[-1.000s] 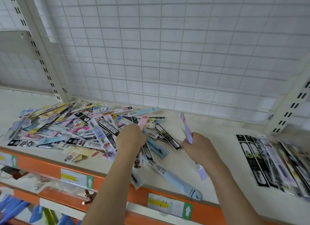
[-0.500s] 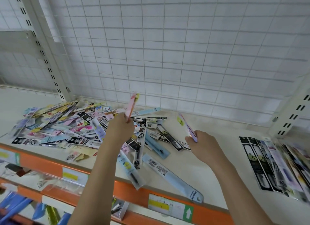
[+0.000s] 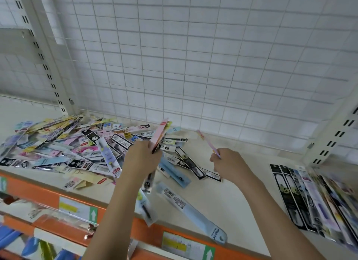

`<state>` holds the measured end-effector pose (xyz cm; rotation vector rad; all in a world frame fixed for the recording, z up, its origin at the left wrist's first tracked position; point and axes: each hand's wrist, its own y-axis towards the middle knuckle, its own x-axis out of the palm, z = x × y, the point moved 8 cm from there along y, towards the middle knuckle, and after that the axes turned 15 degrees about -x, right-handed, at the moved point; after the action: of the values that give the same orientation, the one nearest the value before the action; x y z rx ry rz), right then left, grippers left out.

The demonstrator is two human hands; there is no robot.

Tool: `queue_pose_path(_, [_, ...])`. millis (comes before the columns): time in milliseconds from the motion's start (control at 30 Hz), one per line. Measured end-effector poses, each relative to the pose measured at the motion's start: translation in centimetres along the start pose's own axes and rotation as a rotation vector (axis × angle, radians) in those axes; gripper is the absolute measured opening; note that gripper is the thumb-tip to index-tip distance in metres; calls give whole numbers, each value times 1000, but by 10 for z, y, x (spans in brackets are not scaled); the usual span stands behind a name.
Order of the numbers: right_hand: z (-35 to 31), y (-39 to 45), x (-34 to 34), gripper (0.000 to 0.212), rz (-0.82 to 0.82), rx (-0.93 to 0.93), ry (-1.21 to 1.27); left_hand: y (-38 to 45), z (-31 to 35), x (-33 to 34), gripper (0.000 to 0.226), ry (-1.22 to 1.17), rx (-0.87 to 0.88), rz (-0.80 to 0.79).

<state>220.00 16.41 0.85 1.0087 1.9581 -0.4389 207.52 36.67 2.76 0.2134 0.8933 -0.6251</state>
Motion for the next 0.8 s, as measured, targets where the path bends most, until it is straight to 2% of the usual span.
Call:
queue_pose_path(133, [-17,21,7,24,-45,-52,-129,-6,4,-26,37,-96,26,51])
queue_pose_path(300, [-31,28,30,28,-81,-83,-153,-16,-1,-33,36,-271,30,-24])
queue_pose_path(433, [-26,26,46,28,-188,-66,-150,-22,-7,-29,35,-333,14,-69])
queue_pose_path(600, [-6,24,15,11,-246,-50,-164,-28,-16,-29,38,-408,4,-58])
queue_pose_path(733, [11,14,-11,14,-254,-6,-158,-28,-18,-32,35,-467,9,-24])
queue_pose_path(800, [16,13,-15,16,-205,18,-101,-29,-17,-34,35,-478,19,5])
